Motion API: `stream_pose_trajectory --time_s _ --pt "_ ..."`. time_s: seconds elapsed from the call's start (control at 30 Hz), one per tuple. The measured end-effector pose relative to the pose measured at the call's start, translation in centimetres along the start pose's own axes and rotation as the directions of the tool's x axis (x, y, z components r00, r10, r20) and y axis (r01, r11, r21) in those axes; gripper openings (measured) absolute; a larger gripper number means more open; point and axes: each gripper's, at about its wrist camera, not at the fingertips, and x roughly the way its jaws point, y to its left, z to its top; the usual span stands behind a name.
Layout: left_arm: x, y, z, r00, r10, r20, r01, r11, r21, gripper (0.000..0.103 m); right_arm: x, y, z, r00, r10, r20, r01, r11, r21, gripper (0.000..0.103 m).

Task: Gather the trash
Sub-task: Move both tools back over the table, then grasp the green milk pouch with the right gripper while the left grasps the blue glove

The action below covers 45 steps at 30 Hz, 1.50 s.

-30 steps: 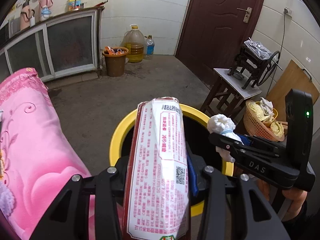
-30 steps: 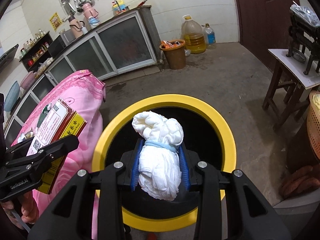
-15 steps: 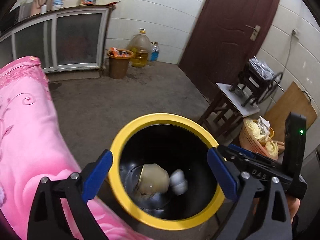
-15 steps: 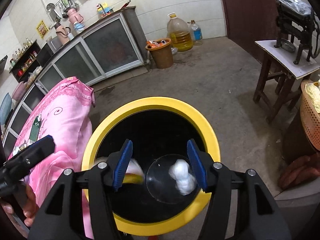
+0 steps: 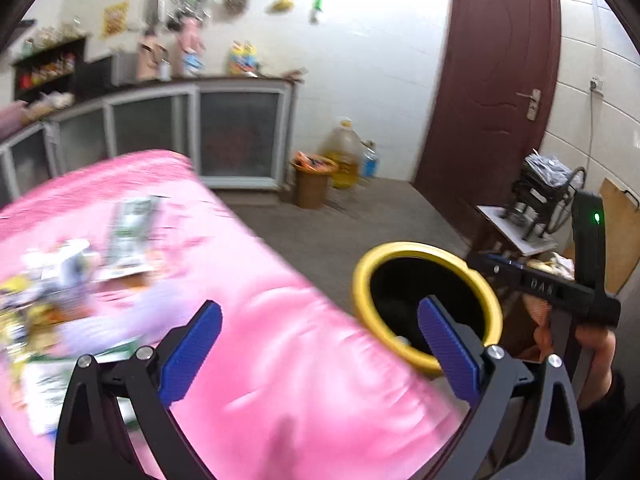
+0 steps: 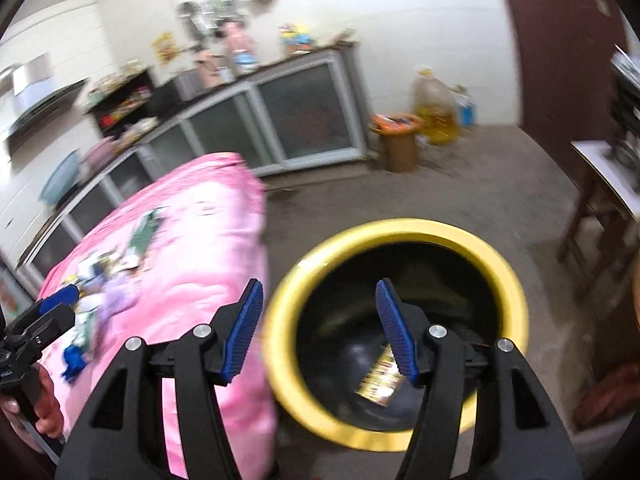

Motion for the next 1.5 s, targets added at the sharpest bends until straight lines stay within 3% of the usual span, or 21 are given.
stream_pose_trajectory --time_s 0.13,0.27,0.4,0.6,1.17,1.5 --pt "-5.4 4.1 -2.5 0.989 0.142 0.031 -0.141 0.989 -0.041 0.095 0.7 5.8 0.1 0.994 0.105 -0.006 -0.105 0.985 -0.134 0.06" --pt "-9.0 7.5 -5.6 0.961 0.277 -0.005 -0.276 0.954 -0.114 0.095 1.8 11.1 -0.4 0.987 0.156 -0.037 -0.16 0.955 -0.251 0.06" --pt "-10.8 10.0 -8.6 0.944 0.327 -0.04 -0.328 0.926 -0.188 0.095 3.1 14.9 -1.1 0.979 0.186 -0.082 -0.203 0.926 -0.319 0.06" --pt "-10.8 12.5 -10.9 0.936 0.337 -0.1 -0.352 0.895 -0.275 0.095 4.8 18.0 -1.9 0.967 0.214 -0.141 -0.249 0.91 -0.331 0.06" --pt "-8.1 14.1 -11.7 0.951 0.273 -0.143 -0.304 0.904 -0.299 0.095 8.2 21.6 -0.8 0.951 0.257 -0.173 -0.303 0.893 -0.333 0.06" --pt "-6.7 13.9 -11.1 0.954 0.254 -0.16 -0.292 0.911 -0.293 0.095 15.9 24.7 4.1 0.933 0.262 -0.248 -0.323 0.911 -0.255 0.061"
